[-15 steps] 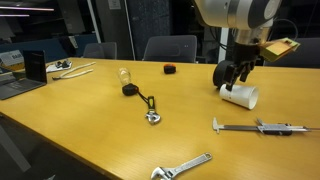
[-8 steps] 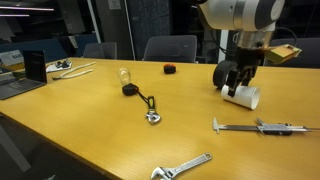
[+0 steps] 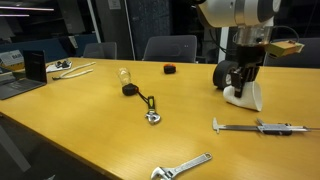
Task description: Pick up the white cup, put the clear cup inside the white cup
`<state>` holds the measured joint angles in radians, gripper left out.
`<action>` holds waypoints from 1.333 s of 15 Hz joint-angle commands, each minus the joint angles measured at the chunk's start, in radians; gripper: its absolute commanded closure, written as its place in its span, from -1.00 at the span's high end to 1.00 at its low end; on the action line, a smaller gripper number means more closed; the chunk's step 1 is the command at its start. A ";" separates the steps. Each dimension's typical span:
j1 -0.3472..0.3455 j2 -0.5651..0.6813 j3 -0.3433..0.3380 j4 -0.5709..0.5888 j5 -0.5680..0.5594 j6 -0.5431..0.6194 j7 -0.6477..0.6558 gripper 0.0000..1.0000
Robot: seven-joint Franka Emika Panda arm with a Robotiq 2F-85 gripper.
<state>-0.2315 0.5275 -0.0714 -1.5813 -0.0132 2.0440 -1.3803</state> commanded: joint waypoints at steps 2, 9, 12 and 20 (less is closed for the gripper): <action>0.100 -0.002 -0.052 -0.016 -0.227 0.001 0.256 -0.57; 0.269 -0.038 -0.056 -0.098 -0.620 -0.124 0.648 -0.67; 0.324 -0.041 -0.028 -0.121 -0.753 -0.264 0.762 -0.65; 0.407 -0.025 0.091 -0.210 -1.026 -0.631 0.873 -0.68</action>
<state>0.1600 0.5185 -0.0178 -1.7495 -0.9489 1.5080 -0.5327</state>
